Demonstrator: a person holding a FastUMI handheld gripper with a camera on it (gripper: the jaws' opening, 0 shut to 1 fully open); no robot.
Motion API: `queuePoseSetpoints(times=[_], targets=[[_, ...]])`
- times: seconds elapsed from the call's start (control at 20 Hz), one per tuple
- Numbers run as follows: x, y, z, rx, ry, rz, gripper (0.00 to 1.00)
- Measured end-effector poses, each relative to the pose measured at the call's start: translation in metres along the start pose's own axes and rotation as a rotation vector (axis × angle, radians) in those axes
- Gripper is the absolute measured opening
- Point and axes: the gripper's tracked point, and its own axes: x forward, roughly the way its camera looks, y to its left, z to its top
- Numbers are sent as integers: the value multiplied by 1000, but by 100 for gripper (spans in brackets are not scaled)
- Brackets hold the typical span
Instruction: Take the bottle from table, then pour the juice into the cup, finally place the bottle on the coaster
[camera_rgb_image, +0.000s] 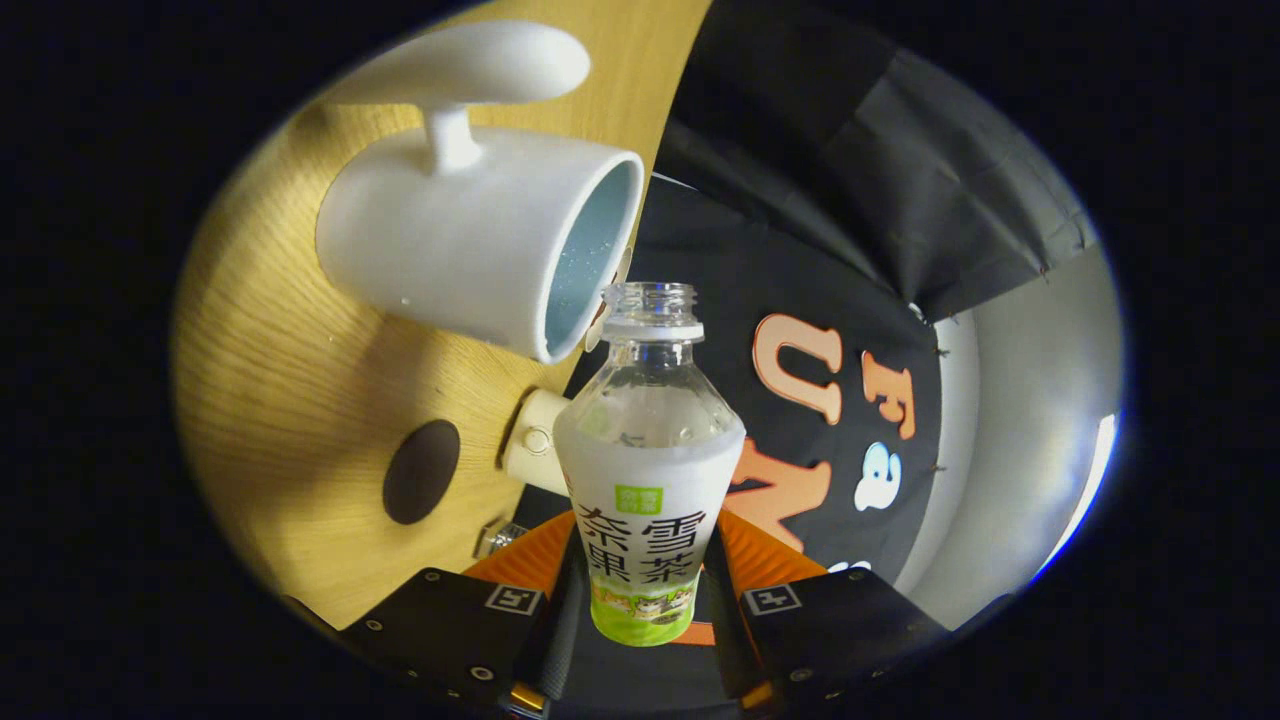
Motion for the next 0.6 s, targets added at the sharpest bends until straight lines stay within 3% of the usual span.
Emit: queuePoseSetpoints(times=[0.6], targets=[[10,38,-8,896,190,175,59]])
